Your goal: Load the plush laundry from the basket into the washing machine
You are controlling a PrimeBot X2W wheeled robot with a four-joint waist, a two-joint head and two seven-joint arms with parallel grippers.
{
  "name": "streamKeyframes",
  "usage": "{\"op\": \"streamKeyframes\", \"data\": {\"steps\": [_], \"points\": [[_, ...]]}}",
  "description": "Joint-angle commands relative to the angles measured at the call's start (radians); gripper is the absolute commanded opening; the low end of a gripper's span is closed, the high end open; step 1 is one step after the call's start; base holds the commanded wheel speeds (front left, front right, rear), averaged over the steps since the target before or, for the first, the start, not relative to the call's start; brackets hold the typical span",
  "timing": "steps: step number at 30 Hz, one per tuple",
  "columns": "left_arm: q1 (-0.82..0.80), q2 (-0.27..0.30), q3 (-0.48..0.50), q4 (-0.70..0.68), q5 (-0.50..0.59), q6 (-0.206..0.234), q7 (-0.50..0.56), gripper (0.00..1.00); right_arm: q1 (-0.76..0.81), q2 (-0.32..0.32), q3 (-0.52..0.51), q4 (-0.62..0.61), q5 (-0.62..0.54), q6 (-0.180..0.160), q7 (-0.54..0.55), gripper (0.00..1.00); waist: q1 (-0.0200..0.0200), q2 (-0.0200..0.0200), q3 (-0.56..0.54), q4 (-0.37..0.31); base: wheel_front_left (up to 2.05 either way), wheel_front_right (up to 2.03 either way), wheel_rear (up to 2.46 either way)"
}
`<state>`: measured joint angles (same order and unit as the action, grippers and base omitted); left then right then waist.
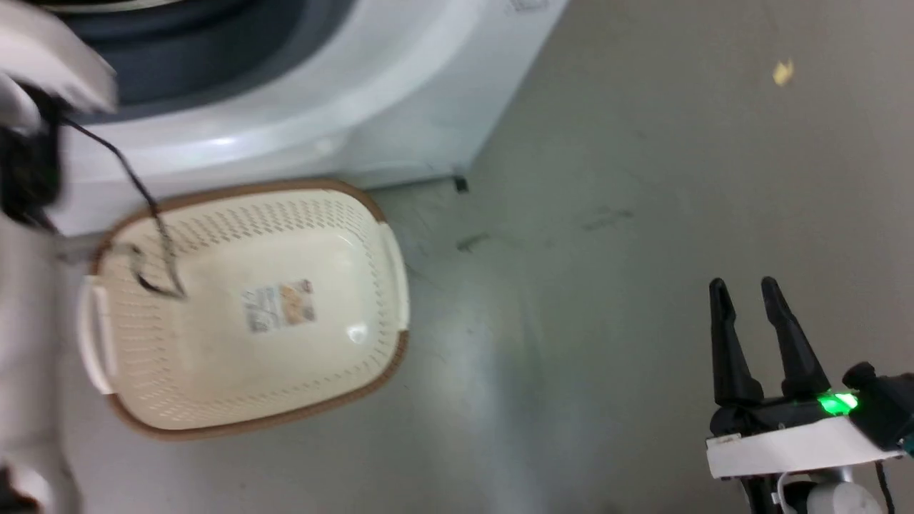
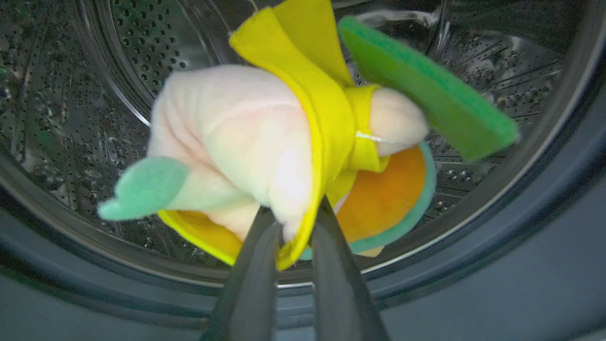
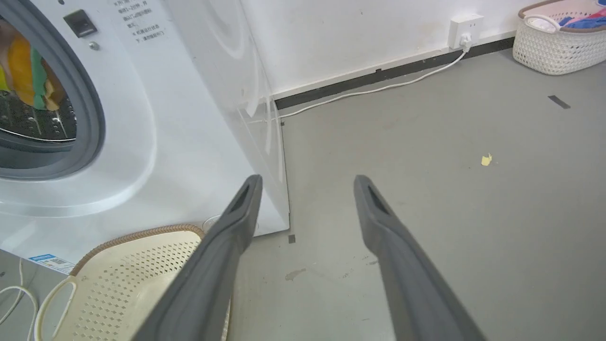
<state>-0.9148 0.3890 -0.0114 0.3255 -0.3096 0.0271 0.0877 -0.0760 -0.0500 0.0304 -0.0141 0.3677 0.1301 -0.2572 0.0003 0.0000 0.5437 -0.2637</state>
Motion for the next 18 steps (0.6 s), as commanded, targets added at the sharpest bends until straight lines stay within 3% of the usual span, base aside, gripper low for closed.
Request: {"op": "streamKeyframes", "data": {"steps": [1,8,18], "points": [[-0.051,0.023,0.0,0.025,0.01,0.002,0.022,0.0,-0.018,0.0,0.004,0.002,0.01,0.001,-0.005,1.0,-0.0003,0.0,0.067,-0.055,0.0,0.0,0.0],[-0.299,0.113,-0.053,0.231,0.079,-0.013,0.149,0.0,-0.05,0.0,0.023,0.005,0.042,0.001,-0.005,1.0,-0.0003,0.0,0.13,-0.093,0.0,0.0,0.0],[-0.465,0.158,-0.119,0.486,0.144,-0.008,0.257,0.0,-0.08,0.0,0.042,0.011,0.066,0.001,-0.005,1.0,-0.0003,0.0,0.167,-0.12,0.0,0.0,0.0]]}}
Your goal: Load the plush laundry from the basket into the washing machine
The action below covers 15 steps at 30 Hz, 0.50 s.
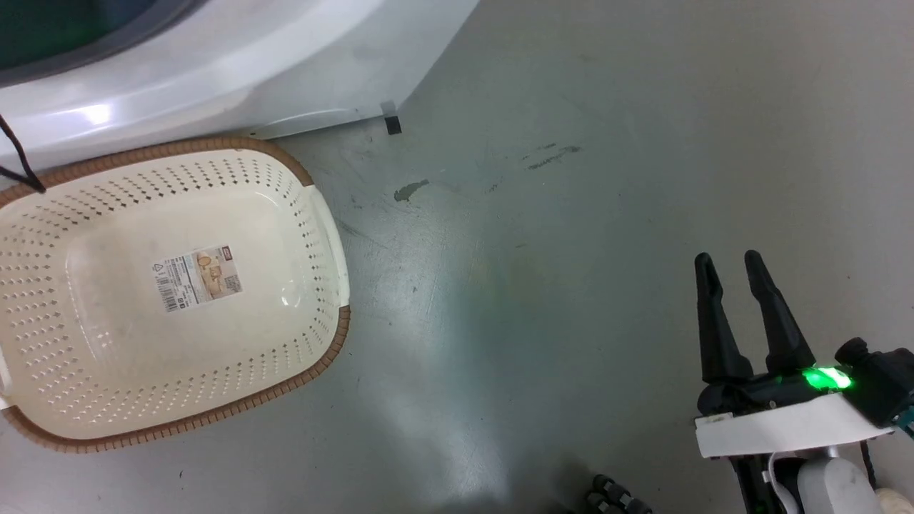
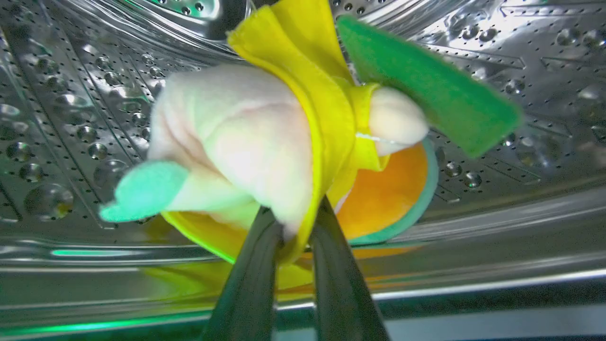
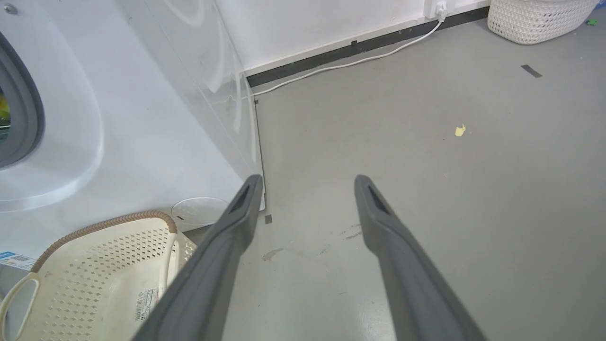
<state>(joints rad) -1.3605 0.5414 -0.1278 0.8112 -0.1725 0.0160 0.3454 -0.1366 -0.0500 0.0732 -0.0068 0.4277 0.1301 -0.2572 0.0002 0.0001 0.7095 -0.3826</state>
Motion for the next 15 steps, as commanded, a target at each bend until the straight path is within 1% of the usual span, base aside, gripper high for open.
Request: {"op": "streamKeyframes", "data": {"steps": [1,5,8,9,10,15], "points": [[-0.026,0.005,-0.01,0.015,0.01,0.0,0.005,0.0,-0.02,0.0,-0.002,0.004,0.007,0.001,-0.005,1.0,-0.0002,-0.0001,0.003,0.0,0.0,0.0,0.0],[-0.038,-0.003,-0.021,0.067,0.009,-0.002,0.006,0.0,-0.023,0.0,-0.003,0.009,0.009,0.001,-0.005,1.0,-0.0002,-0.0001,0.001,0.004,0.0,0.0,0.0],[-0.031,-0.014,-0.03,0.096,0.004,-0.01,-0.013,0.0,-0.03,0.0,-0.008,0.012,0.008,0.001,-0.005,1.0,-0.0002,-0.0001,-0.011,0.011,0.0,0.0,0.0],[-0.026,-0.019,-0.031,0.104,0.001,-0.014,-0.025,0.35,-0.031,0.0,-0.01,0.012,0.006,0.001,-0.005,1.0,-0.0002,-0.0001,-0.018,0.015,0.0,0.0,0.0],[-0.021,-0.023,-0.033,0.111,-0.002,-0.018,-0.038,1.0,-0.031,0.0,-0.013,0.011,0.002,0.001,-0.005,1.0,-0.0002,-0.0001,-0.026,0.019,0.0,0.0,0.0],[0.026,-0.056,-0.018,0.154,-0.039,-0.025,-0.129,1.0,-0.021,0.0,-0.038,0.011,-0.027,0.001,-0.005,1.0,-0.0002,-0.0001,-0.101,0.05,0.0,0.0,0.0]]}}
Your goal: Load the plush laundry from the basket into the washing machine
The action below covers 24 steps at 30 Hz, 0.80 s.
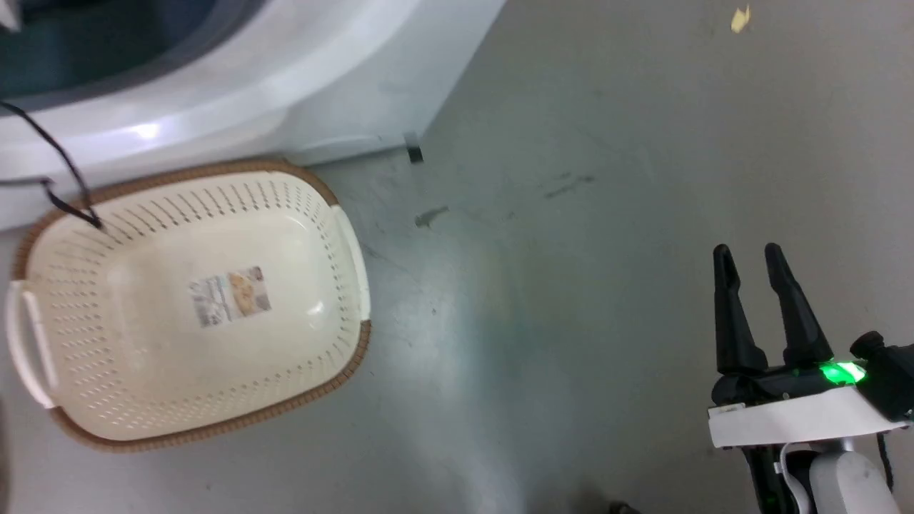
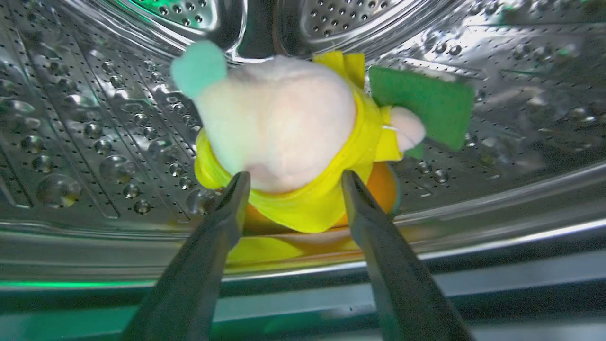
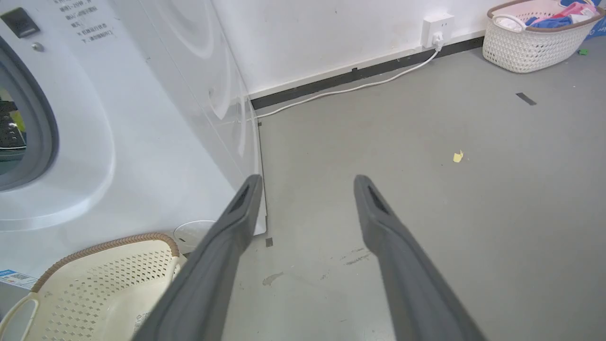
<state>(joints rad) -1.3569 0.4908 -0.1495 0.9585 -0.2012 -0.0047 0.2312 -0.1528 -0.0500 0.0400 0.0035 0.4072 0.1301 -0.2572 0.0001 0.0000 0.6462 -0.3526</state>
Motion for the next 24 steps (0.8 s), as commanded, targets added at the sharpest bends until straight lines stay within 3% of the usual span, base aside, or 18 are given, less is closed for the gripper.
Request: {"op": "streamKeyframes", "data": {"steps": [1,14,18,24], "points": [[0.042,-0.016,0.011,0.018,-0.022,-0.004,-0.042,1.0,0.0,0.0,-0.011,0.002,-0.014,0.001,-0.005,1.0,-0.0001,0.0,-0.061,0.029,0.0,0.0,0.0],[0.37,-0.162,0.025,0.043,-0.124,-0.094,-0.432,1.0,0.132,0.0,-0.079,0.005,-0.128,0.001,-0.005,1.0,-0.0001,0.0,-0.436,0.193,0.0,0.0,0.0],[0.496,-0.199,0.021,-0.048,-0.148,-0.109,-0.479,1.0,0.168,0.0,-0.085,-0.005,-0.145,0.001,-0.005,1.0,-0.0001,0.0,-0.525,0.238,0.0,0.0,0.0],[0.759,-0.246,0.035,-0.288,-0.182,-0.11,-0.492,1.0,0.226,0.0,-0.084,-0.025,-0.171,0.001,-0.005,1.0,-0.0001,0.0,-0.629,0.311,0.0,0.0,0.0]]}}
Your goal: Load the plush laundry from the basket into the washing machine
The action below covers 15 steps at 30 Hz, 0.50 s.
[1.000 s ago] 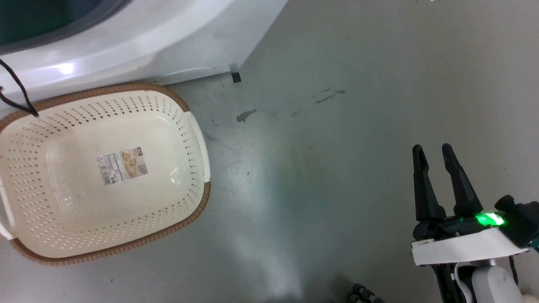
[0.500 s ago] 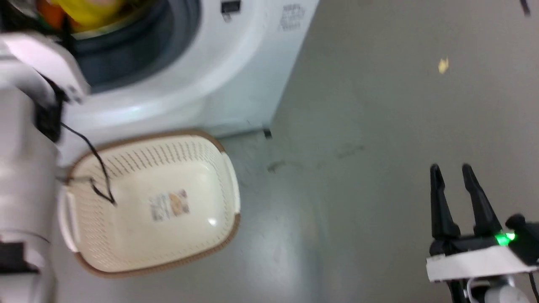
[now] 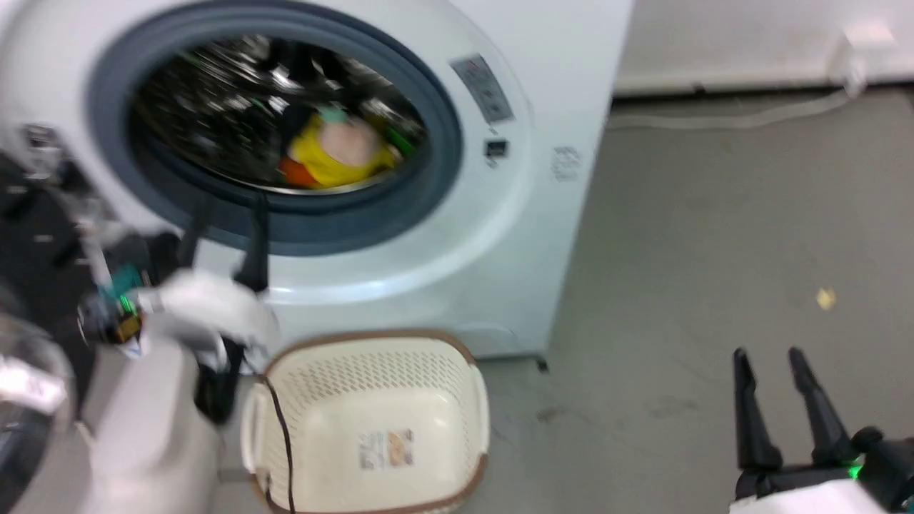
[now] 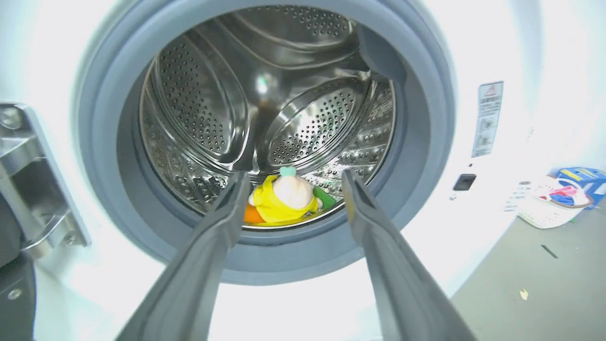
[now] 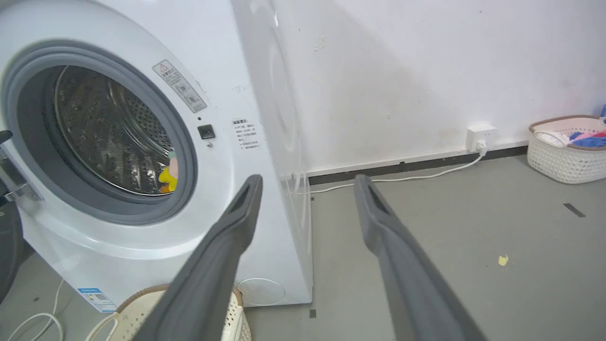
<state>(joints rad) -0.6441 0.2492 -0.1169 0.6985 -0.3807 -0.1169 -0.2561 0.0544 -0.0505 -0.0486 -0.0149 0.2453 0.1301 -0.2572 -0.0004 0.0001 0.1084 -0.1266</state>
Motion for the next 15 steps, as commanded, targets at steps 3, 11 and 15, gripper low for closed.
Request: {"op": "streamKeyframes", "data": {"steps": [3,11,15], "points": [[0.197,-0.013,-0.003,-0.176,0.014,0.033,-0.005,1.0,0.049,0.0,0.018,-0.018,-0.028,0.001,-0.005,1.0,0.0004,-0.0001,-0.123,0.117,0.0,0.0,0.0],[0.553,-0.059,-0.022,-0.501,0.041,0.14,-0.005,1.0,0.095,0.0,0.027,-0.032,-0.03,0.001,-0.005,1.0,0.0004,-0.0001,-0.159,0.182,0.0,0.0,0.0],[0.664,-0.064,-0.055,-0.565,0.069,0.164,0.0,1.0,0.116,0.0,0.037,-0.026,-0.034,0.001,-0.005,1.0,0.0004,-0.0001,-0.167,0.199,0.0,0.0,0.0]]}}
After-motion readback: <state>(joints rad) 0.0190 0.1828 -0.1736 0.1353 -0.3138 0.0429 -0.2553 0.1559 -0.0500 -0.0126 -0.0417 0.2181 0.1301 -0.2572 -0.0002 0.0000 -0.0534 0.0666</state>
